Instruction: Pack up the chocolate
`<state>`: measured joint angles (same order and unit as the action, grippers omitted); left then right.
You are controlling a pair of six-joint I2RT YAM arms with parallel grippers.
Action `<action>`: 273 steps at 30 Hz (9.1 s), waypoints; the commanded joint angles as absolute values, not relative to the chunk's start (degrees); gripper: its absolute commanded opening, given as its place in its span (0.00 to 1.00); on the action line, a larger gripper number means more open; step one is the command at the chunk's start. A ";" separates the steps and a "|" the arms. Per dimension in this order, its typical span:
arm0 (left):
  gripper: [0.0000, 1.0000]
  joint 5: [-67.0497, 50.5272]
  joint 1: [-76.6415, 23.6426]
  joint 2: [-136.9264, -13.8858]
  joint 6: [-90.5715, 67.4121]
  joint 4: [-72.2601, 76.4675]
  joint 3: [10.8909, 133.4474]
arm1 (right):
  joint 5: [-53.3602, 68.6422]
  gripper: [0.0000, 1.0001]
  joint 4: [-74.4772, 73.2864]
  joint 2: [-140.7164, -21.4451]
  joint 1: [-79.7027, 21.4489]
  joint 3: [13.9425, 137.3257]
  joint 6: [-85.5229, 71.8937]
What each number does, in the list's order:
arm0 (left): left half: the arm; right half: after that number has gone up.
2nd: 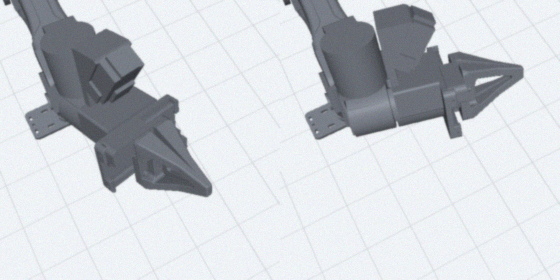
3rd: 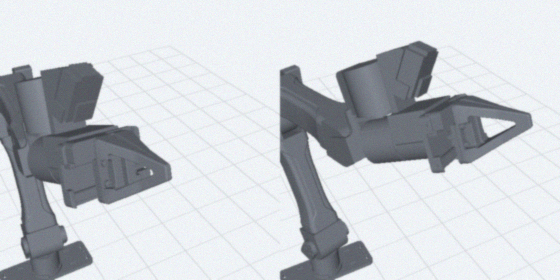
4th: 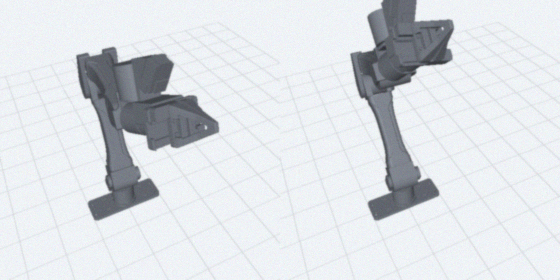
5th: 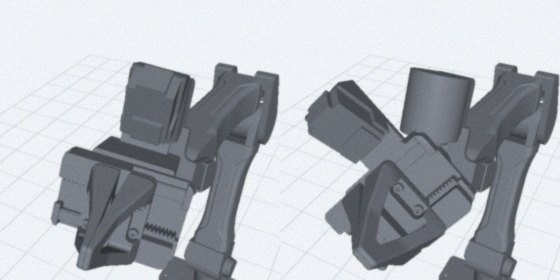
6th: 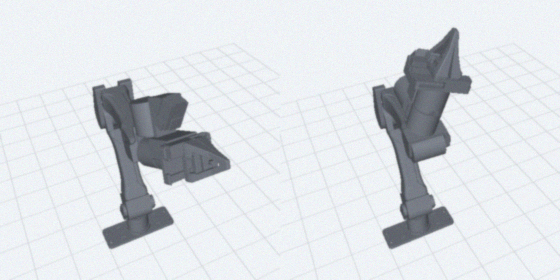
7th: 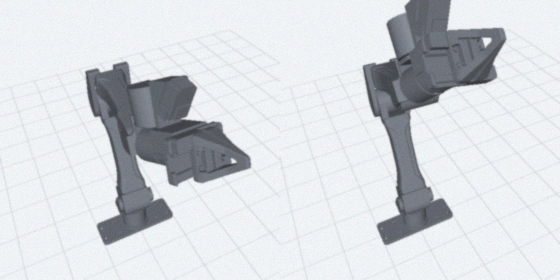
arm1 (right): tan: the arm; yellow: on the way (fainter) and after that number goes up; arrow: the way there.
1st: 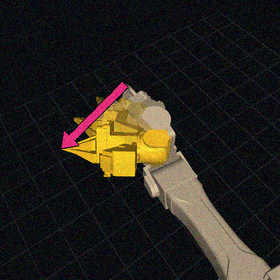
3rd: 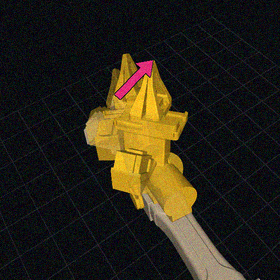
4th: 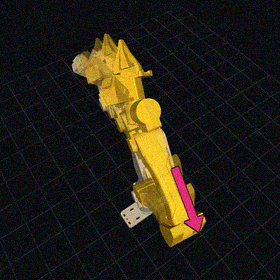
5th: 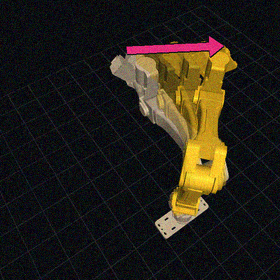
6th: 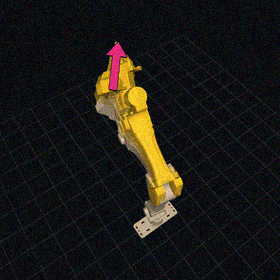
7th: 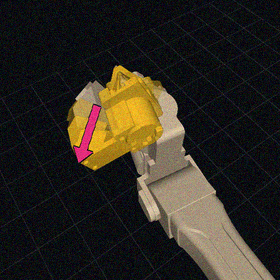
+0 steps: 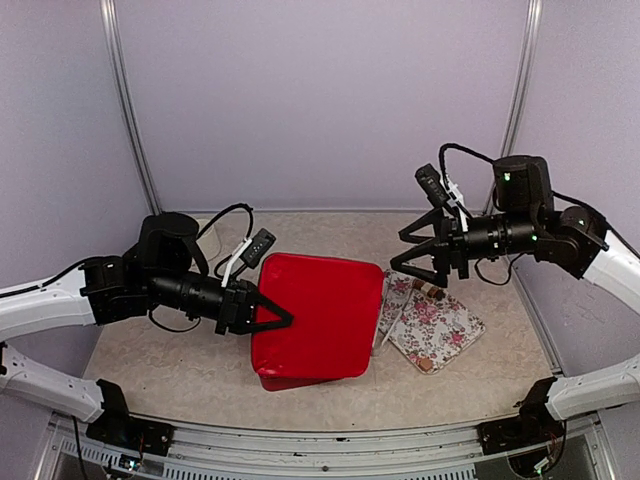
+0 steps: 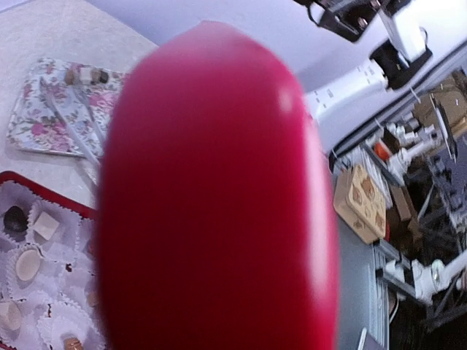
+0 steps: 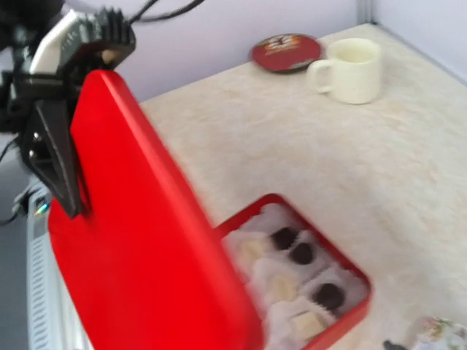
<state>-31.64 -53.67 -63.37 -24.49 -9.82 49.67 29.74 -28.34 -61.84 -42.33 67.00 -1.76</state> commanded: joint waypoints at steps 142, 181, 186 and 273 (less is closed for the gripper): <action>0.38 -18.53 -41.84 -78.12 -48.03 16.43 27.01 | 35.77 0.77 -2.68 -100.00 -37.47 56.60 -33.05; 0.50 -14.93 -41.44 -77.91 -41.39 6.16 31.38 | 41.23 0.22 4.91 -107.77 -42.62 50.28 -34.75; 0.58 -15.37 -38.38 -76.00 -40.47 4.59 31.54 | 40.83 0.25 3.49 -107.60 -42.60 52.05 -34.33; 0.76 -3.50 -64.45 -71.22 -55.01 11.54 23.98 | 33.65 0.37 -6.55 -113.13 -38.15 70.63 -11.62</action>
<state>-1.67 -68.29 -69.08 -56.31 3.99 25.02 34.02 -3.97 -115.63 -38.96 74.13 -10.57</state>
